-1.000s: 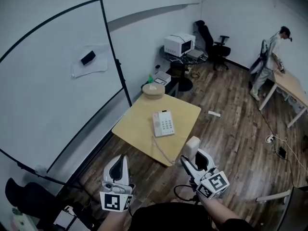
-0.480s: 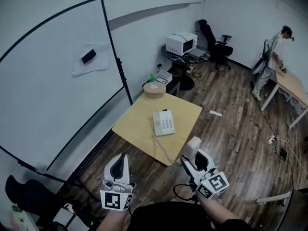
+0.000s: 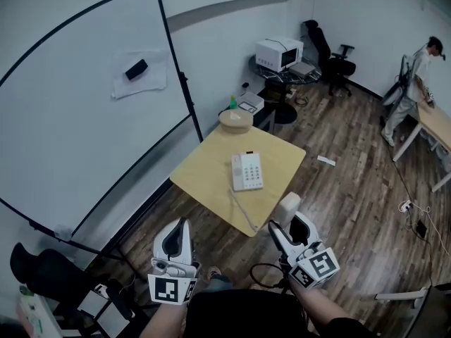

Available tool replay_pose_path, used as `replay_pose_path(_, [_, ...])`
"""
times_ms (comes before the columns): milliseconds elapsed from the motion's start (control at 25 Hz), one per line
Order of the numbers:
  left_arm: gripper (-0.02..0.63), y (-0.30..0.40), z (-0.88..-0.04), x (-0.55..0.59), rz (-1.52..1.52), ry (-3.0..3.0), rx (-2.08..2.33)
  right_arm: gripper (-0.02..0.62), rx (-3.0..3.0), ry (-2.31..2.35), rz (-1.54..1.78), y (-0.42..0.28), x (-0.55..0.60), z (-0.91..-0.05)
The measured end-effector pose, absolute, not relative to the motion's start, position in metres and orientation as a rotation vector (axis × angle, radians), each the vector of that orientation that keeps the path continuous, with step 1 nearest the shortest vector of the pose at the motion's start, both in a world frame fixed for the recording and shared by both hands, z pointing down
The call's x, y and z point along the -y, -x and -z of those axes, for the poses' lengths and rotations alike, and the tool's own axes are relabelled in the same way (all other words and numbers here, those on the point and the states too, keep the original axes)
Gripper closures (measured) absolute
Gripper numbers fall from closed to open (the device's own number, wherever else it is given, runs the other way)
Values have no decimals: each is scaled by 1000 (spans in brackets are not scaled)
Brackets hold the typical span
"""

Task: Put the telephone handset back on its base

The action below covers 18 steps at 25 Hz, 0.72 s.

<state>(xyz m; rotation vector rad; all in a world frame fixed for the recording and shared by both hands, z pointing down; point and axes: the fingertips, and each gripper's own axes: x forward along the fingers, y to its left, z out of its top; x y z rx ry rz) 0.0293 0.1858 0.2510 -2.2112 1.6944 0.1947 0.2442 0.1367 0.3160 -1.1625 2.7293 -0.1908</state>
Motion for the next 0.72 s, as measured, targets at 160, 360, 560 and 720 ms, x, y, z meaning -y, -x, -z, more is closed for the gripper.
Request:
replay_pose_path(160, [606,-21,-251,-170,-201,2199,-1712,368,-2740,1160,176,-234,-124,-315])
replay_pose_path(360, [606,-7,-255,-139,-220,2216,-1699,368,-2730,1201,186,-221,-99,-320])
replay_pose_path(560, [606,16,-261,-95,-240,2251,-1681,368,-2741,1256,184,-200,-67,-324])
replay_pose_path(720, [606,38,-267,-50,-240,2291,-1652,368,-2732,1308,190,-179,-33,-329])
